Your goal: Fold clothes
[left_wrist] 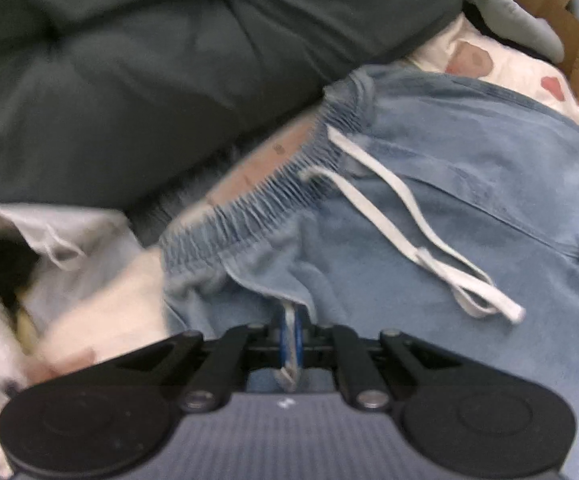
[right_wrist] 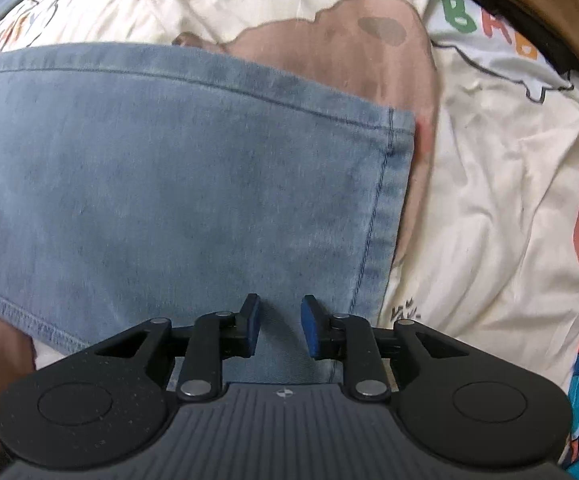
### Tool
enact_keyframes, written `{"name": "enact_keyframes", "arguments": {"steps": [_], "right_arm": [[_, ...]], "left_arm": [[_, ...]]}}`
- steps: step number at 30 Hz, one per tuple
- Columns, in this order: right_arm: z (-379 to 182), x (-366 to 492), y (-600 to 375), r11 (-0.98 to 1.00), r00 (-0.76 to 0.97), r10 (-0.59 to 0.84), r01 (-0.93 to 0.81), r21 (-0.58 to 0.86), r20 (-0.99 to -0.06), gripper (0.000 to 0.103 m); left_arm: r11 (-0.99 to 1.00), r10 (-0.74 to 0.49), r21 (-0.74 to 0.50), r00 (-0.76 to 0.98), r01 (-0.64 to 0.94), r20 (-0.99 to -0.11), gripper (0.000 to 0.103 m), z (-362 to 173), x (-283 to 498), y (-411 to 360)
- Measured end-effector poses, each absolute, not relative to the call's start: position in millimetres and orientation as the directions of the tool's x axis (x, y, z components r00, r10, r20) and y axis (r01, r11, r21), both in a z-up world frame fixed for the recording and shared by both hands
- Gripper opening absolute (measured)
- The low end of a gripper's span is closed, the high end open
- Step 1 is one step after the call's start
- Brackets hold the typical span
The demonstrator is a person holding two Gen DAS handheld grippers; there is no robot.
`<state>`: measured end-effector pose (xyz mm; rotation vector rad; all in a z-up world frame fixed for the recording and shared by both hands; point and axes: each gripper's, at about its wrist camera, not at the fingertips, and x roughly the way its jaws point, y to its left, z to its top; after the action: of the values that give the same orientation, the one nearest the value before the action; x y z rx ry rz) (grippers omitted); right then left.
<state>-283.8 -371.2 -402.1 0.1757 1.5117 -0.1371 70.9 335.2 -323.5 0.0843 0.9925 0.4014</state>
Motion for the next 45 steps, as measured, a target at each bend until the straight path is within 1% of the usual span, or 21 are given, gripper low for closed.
{"name": "enact_keyframes", "arguments": {"steps": [1, 2, 3, 4, 5, 6, 11, 15, 16, 20, 24, 26, 28, 29, 30, 32, 37, 39, 40, 41, 45], "right_arm": [[-400.3, -282.3, -370.5, 0.98, 0.061, 0.017, 0.197, 0.029, -0.998, 0.029], [-398.4, -281.8, -370.1, 0.98, 0.065, 0.016, 0.197, 0.029, -0.998, 0.03], [-396.6, -281.5, -369.8, 0.98, 0.07, 0.015, 0.197, 0.028, -0.997, 0.031], [-394.8, -281.2, -369.5, 0.98, 0.075, 0.013, 0.197, 0.028, -0.997, 0.031], [-392.9, -281.0, -369.1, 0.98, 0.079, 0.012, 0.197, 0.027, -0.997, 0.035], [-392.8, -281.8, -369.2, 0.979, 0.079, 0.012, 0.2, 0.027, -0.997, 0.036], [-395.3, -287.2, -368.6, 0.978, 0.071, 0.025, 0.207, 0.039, -0.997, 0.036], [-395.3, -288.3, -364.2, 0.98, 0.078, 0.049, 0.187, 0.062, -0.996, 0.036], [-394.8, -288.1, -363.5, 0.98, 0.082, 0.052, 0.186, 0.066, -0.995, 0.036], [-395.0, -287.3, -362.2, 0.979, 0.089, 0.061, 0.188, 0.077, -0.994, 0.036], [-396.4, -287.6, -362.0, 0.981, 0.081, 0.064, 0.179, 0.077, -0.995, 0.036], [-396.4, -287.6, -363.0, 0.98, 0.081, 0.065, 0.18, 0.078, -0.995, 0.036], [-396.4, -287.6, -363.9, 0.98, 0.08, 0.066, 0.182, 0.079, -0.995, 0.036], [-396.4, -287.7, -364.4, 0.98, 0.08, 0.066, 0.182, 0.08, -0.995, 0.036], [-396.5, -287.7, -364.9, 0.98, 0.079, 0.067, 0.183, 0.08, -0.995, 0.036], [-396.5, -287.7, -365.8, 0.98, 0.079, 0.068, 0.184, 0.081, -0.995, 0.036], [-395.6, -287.6, -369.6, 0.977, 0.08, 0.075, 0.195, 0.089, -0.994, 0.037], [-395.1, -287.9, -371.3, 0.975, 0.086, 0.078, 0.202, 0.094, -0.993, 0.038], [-394.6, -288.5, -372.0, 0.974, 0.09, 0.079, 0.205, 0.096, -0.993, 0.038], [-394.1, -289.5, -372.7, 0.973, 0.095, 0.08, 0.208, 0.098, -0.992, 0.038], [-392.0, -292.6, -374.7, 0.972, 0.108, 0.082, 0.211, 0.103, -0.991, 0.039]], "left_arm": [[0.908, 0.408, 0.286, 0.484, -0.307, -0.774, 0.017, -321.9, 70.4, 332.3], [0.891, 0.444, 0.315, 0.485, -0.327, -0.753, 0.028, -320.2, 69.7, 330.5], [0.879, 0.461, 0.31, 0.479, -0.362, -0.748, 0.028, -317.3, 67.8, 334.1], [0.871, 0.469, 0.3, 0.476, -0.39, -0.744, 0.024, -314.6, 65.9, 337.3], [0.882, 0.443, 0.264, 0.496, -0.39, -0.747, 0.024, -312.9, 64.2, 338.9], [0.893, 0.416, 0.228, 0.515, -0.388, -0.749, 0.024, -311.2, 62.5, 340.4], [0.948, 0.25, 0.077, 0.572, -0.31, -0.781, 0.024, -315.6, 65.6, 330.0], [0.965, 0.155, 0.009, 0.545, -0.26, -0.824, 0.024, -337.7, 69.8, 310.4], [0.967, 0.147, 0.007, 0.531, -0.255, -0.834, 0.024, -344.0, 70.4, 305.9], [0.958, 0.18, 0.043, 0.478, -0.282, -0.86, 0.024, -366.7, 72.1, 303.9], [0.947, 0.206, 0.055, 0.463, -0.318, -0.862, 0.023, -373.6, 73.6, 321.3], [0.937, 0.233, 0.074, 0.452, -0.342, -0.861, 0.015, -373.5, 74.9, 333.4], [0.922, 0.268, 0.099, 0.432, -0.374, -0.861, 0.013, -374.1, 75.8, 346.9], [0.915, 0.28, 0.108, 0.42, -0.389, -0.863, 0.005, -375.2, 75.9, 353.9], [0.911, 0.275, 0.1, 0.41, -0.4, -0.87, 0.003, -377.7, 75.6, 362.0], [0.91, 0.265, 0.087, 0.409, -0.405, -0.873, 0.003, -379.1, 76.2, 370.9], [0.906, 0.286, 0.12, 0.38, -0.405, -0.879, 0.003, -373.2, 85.0, 372.2], [0.904, 0.3, 0.136, 0.374, -0.404, -0.877, 0.007, -366.6, 87.1, 368.8], [0.905, 0.305, 0.144, 0.376, -0.401, -0.875, 0.012, -363.5, 88.6, 367.5], [0.905, 0.31, 0.149, 0.377, -0.398, -0.873, 0.013, -360.4, 90.0, 366.2], [0.919, 0.295, 0.141, 0.403, -0.368, -0.866, 0.013, -345.6, 91.9, 356.7]]}}
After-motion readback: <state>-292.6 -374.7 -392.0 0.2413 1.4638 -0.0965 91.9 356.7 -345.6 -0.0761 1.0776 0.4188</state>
